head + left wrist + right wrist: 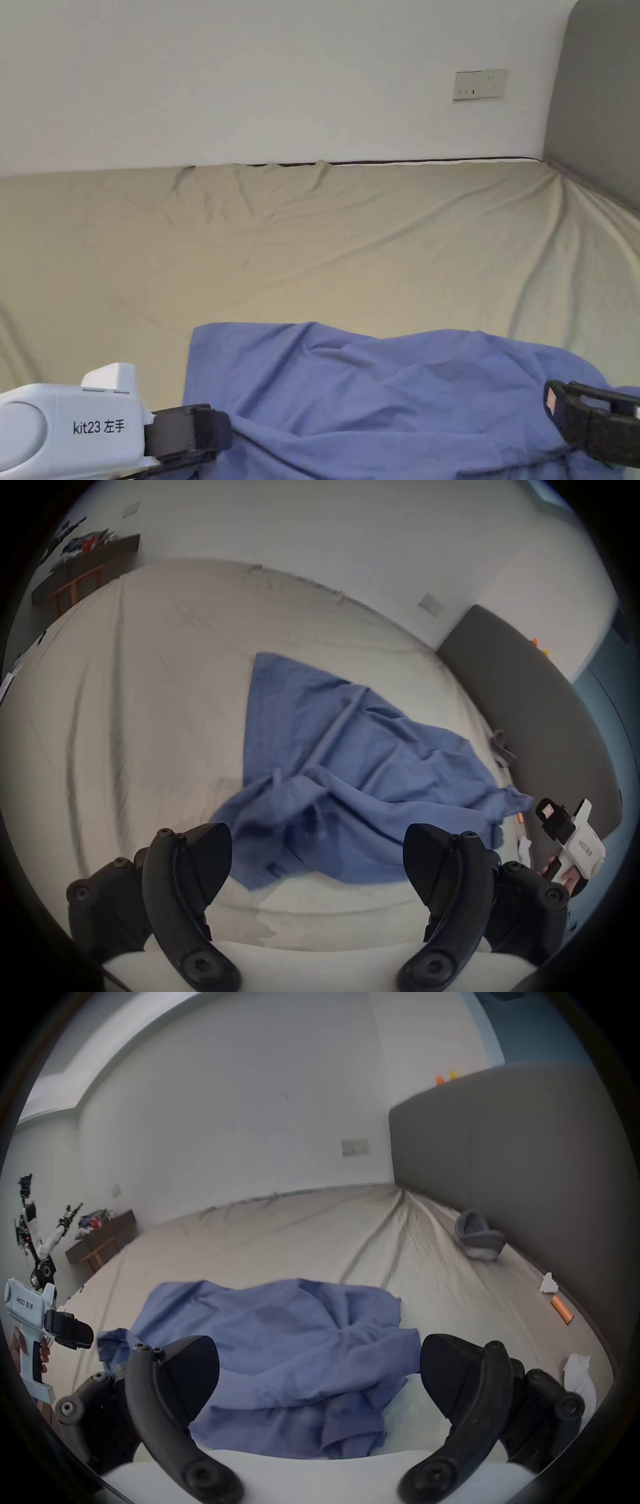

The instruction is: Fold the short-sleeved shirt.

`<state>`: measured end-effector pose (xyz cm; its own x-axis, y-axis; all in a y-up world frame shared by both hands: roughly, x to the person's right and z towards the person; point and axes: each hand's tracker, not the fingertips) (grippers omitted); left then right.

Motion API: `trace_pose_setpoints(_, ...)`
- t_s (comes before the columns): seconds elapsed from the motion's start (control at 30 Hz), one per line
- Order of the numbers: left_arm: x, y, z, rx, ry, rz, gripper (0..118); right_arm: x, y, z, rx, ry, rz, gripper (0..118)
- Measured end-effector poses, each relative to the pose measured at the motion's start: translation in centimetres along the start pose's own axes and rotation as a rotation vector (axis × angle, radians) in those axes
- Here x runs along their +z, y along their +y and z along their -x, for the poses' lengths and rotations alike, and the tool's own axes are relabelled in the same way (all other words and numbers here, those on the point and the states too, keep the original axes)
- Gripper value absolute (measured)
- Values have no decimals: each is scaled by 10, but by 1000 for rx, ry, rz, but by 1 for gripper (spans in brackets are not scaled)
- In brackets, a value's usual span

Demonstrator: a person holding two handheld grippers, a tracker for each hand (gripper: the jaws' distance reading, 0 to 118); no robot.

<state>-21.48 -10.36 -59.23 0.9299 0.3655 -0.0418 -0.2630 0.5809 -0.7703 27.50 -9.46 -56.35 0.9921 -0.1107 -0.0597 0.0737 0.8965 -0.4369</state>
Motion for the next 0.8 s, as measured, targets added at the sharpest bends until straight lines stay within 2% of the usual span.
trace_pose_setpoints(0.1, 28, -18, -2, -72, -21, -65, 101, 37, -5, 16, 42, 20, -73, 116)
trace_pose_setpoints(0.2, 45, -44, -1, -52, 1, -85, 99, 69, -20, 28, 24, -3, -136, 113)
trace_pose_setpoints(0.23, 48, -53, 2, -33, 2, -85, 84, 79, -27, 29, 7, 12, -157, 103)
trace_pose_setpoints(0.27, 48, -61, 6, -11, -4, -74, 56, 87, -35, 29, -24, 39, -152, 83)
trace_pose_setpoints(0.3, 46, -68, 8, 14, -5, -64, 20, 92, -41, 29, -46, 51, -135, 50)
trace_pose_setpoints(0.33, 41, -76, 12, 57, 2, -36, 0, 96, -49, 30, -71, 42, -113, 3)
trace_pose_setpoints(0.4, 34, -87, 14, 48, 7, -15, 0, 104, -63, 29, -80, 20, -118, 0)
trace_pose_setpoints(0.47, 26, -92, 9, -35, 39, -10, 0, 104, -74, 25, -106, 48, -43, 0)
trace_pose_setpoints(0.53, 20, -87, 5, -61, 54, -8, 0, 107, -82, 20, -144, 63, -23, 1)
trace_pose_setpoints(0.57, 18, -82, 4, -66, 46, -29, 1, 108, -85, 17, -153, 72, -17, 1)
trace_pose_setpoints(0.6, 15, -77, 3, -70, 54, -48, 15, 108, -85, 17, -159, 81, -17, 1)
trace_pose_setpoints(0.67, 3, -65, 1, -103, 79, -77, 87, 107, -85, 13, -174, 90, -14, 1)
trace_pose_setpoints(0.7, -2, -60, 0, -122, 100, -85, 112, 106, -85, 11, -182, 94, -14, 1)
trace_pose_setpoints(0.73, -13, -55, -1, -130, 142, -68, 117, 101, -88, 6, -191, 102, -14, 1)
trace_pose_setpoints(0.8, -26, -48, -4, -175, 154, -23, 113, 98, -87, 1, -196, 116, -23, 1)
